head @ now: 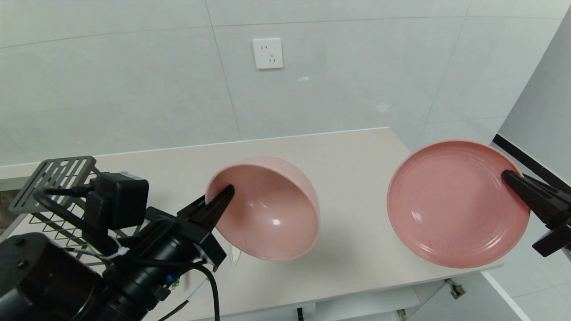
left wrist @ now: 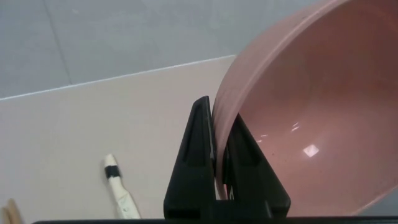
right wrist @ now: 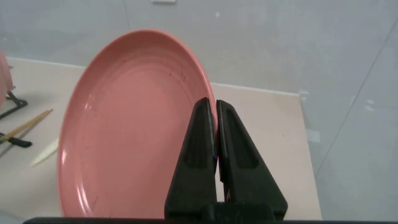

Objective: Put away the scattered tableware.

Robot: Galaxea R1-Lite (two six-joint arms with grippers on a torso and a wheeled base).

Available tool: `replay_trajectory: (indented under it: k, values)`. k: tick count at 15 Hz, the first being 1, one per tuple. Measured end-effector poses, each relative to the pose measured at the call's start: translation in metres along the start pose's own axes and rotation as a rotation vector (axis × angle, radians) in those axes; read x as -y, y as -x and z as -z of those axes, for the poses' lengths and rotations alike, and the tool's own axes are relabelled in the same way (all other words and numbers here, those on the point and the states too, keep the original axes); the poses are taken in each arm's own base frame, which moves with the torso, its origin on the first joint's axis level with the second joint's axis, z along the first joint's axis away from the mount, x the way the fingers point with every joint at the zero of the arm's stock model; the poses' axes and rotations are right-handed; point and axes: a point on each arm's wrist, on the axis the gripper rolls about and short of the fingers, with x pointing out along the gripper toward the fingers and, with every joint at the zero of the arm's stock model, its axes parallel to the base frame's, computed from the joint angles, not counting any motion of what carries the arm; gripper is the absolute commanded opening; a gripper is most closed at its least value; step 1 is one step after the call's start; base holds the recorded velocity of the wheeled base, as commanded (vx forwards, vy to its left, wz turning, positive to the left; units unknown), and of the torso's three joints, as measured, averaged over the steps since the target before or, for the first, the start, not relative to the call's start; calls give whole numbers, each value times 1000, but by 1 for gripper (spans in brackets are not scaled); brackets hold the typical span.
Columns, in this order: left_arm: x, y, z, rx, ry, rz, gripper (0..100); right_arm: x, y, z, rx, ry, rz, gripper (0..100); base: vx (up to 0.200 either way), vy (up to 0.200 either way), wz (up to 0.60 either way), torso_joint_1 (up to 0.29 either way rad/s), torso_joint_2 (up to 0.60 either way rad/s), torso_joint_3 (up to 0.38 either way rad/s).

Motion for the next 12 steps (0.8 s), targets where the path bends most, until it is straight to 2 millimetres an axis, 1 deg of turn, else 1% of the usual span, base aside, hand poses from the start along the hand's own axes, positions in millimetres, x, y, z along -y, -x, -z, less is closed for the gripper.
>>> replay_trajectory:
  k: [3, 6, 9, 12]
  values:
    - [5, 0, 6, -25, -1, 21, 0, -2, -2, 5, -23, 23, -18, 0, -200, 0, 0, 6, 2, 2]
    - [5, 1, 5, -22, 1, 22, 0, -5, -2, 6, -27, 64, -34, 0, -200, 0, 0, 2, 1, 2]
    - [2, 9, 2, -16, -1, 19, 0, -5, -2, 6, -27, 68, -36, 0, 0, 0, 0, 0, 0, 0]
    - [2, 12, -7, 23, 2, 22, 0, -5, -3, 5, -19, 71, -38, 0, 0, 0, 0, 0, 0, 0]
